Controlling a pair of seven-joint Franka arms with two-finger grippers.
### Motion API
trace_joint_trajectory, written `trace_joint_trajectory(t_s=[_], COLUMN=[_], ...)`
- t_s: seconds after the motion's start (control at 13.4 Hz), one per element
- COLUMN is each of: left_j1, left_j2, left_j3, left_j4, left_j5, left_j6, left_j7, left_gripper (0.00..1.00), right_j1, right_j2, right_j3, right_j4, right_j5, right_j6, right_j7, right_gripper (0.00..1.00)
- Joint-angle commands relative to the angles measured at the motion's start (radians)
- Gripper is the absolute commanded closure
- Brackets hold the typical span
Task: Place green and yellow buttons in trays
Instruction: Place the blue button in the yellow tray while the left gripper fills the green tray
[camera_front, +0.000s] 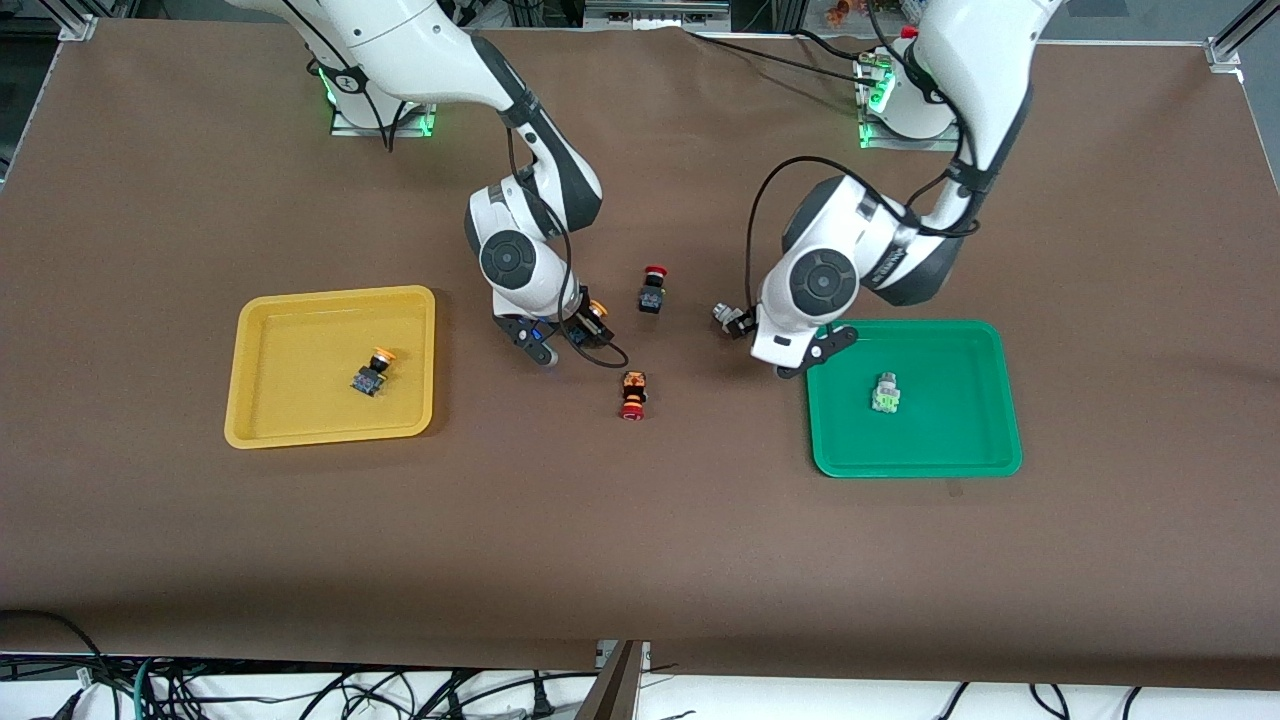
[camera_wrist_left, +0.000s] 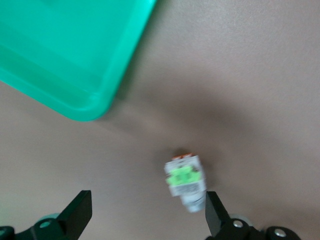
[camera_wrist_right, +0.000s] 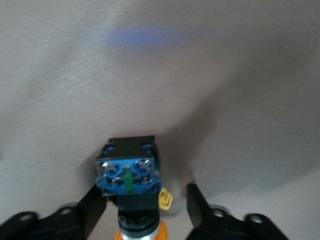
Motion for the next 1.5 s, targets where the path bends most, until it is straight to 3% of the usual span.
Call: trace_joint_trajectory(t_s=[0.0,0.15,0.22,0.45,0.52,0.6,0.75,0.9,1.05,1.12,1.2,1.27,1.35,1.42], left_j1=[-0.024,-0.036,-0.053,-0.062,-0.062,-0.062,-0.062,-0.054,-0.033,-0.012,0.027,0.056,0.086,0.122], left_j2=[-0.01,-0.008,-0.007,0.021,0.019,0.018,0.019,-0.011,-0.062,-0.066,-0.06,-0.056,-0.056,-0.056], left_j3=[-0.012,-0.013,-0.013,-0.013,-0.012,-0.012,-0.009,-0.009,0.0,0.0,0.0,0.0,0.002,0.002], left_j4=[-0.101,-0.167,-0.19,-0.191,-0.188,-0.186,-0.183,-0.178,-0.114,-0.038,0.042,0.091,0.101,0.098], left_j5=[-0.028,-0.027,-0.027,-0.013,-0.013,-0.01,-0.007,0.007,0.015,0.068,0.132,0.174,0.206,0.247], left_j6=[0.194,0.3,0.356,0.386,0.386,0.384,0.384,0.36,0.179,0.007,-0.152,-0.25,-0.289,-0.3], left_j7=[-0.099,-0.102,-0.103,-0.102,-0.1,-0.093,-0.083,-0.088,-0.067,-0.001,0.088,0.164,0.253,0.345], left_gripper=[0.0,0.0,0.08,0.54,0.76,0.89,1.0,1.0,1.0,0.96,0.94,0.94,0.94,0.94], right_j1=[0.015,0.007,0.005,0.007,0.007,0.007,0.007,0.001,-0.066,-0.105,-0.116,-0.122,-0.122,-0.116], right_j2=[-0.039,-0.082,-0.114,-0.191,-0.208,-0.217,-0.217,-0.196,-0.173,-0.157,-0.139,-0.127,-0.125,-0.133], right_j3=[-0.023,-0.079,-0.122,-0.298,-0.361,-0.411,-0.521,-0.608,-0.627,-0.624,-0.624,-0.624,-0.624,-0.624], right_j4=[-0.019,-0.001,0.003,0.0,-0.007,-0.013,-0.051,-0.089,-0.147,-0.157,-0.155,-0.151,-0.148,-0.134], right_j5=[0.016,0.007,0.007,-0.007,-0.028,-0.047,-0.056,-0.055,-0.048,-0.041,-0.027,0.007,0.024,0.024], right_j6=[-0.008,-0.133,-0.204,-0.414,-0.45,-0.476,-0.476,-0.438,-0.334,-0.306,-0.298,-0.297,-0.306,-0.318], right_j7=[-0.014,-0.081,-0.145,-0.413,-0.513,-0.608,-0.812,-1.007,-1.178,-1.23,-1.255,-1.266,-1.272,-1.257], right_gripper=[0.97,1.0,1.0,1.0,1.0,1.0,1.0,1.0,0.95,0.86,0.66,0.32,0.13,0.02])
